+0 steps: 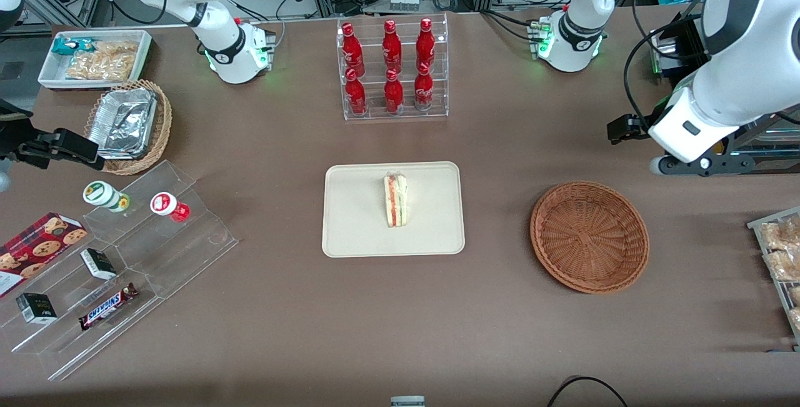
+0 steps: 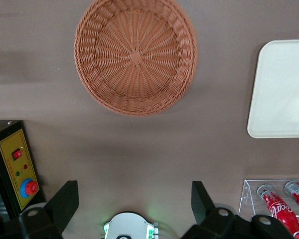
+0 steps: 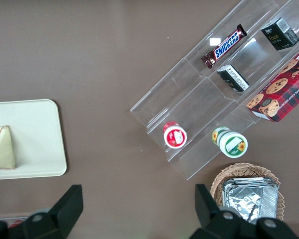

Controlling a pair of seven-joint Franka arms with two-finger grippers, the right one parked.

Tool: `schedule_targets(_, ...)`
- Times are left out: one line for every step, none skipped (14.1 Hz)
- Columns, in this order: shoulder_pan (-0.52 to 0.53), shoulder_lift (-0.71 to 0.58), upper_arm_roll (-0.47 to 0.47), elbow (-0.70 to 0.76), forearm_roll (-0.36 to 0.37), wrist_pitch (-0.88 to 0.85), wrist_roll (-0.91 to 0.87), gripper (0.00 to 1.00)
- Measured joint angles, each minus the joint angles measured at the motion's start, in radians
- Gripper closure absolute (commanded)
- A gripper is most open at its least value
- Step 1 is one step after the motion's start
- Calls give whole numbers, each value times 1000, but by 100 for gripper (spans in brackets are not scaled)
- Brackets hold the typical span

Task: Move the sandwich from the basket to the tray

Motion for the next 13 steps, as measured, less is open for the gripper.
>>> schedule_targets(0,-1,2,12,0,0,0,0)
schedule_targets(0,-3,5,22,0,-1,0,0)
schedule_targets(0,-4,7,36,0,-1,0,0)
schedule_targets(0,-6,7,49,0,-1,0,0)
schedule_targets(0,-12,8,58,0,-1,0,0)
schedule_targets(0,-21,9,60,0,-2,0,0)
schedule_targets(0,-32,12,59,0,-6,0,0)
schedule_targets(0,-45,19,52,0,-9,0,0)
schedule_targets(0,-61,26,42,0,-11,0,0)
schedule_targets(0,-75,31,31,0,-11,0,0)
schedule_targets(0,-85,35,22,0,-11,0,0)
schedule_targets(0,-90,36,17,-1,-11,0,0)
schedule_targets(0,-90,37,15,-6,-10,0,0)
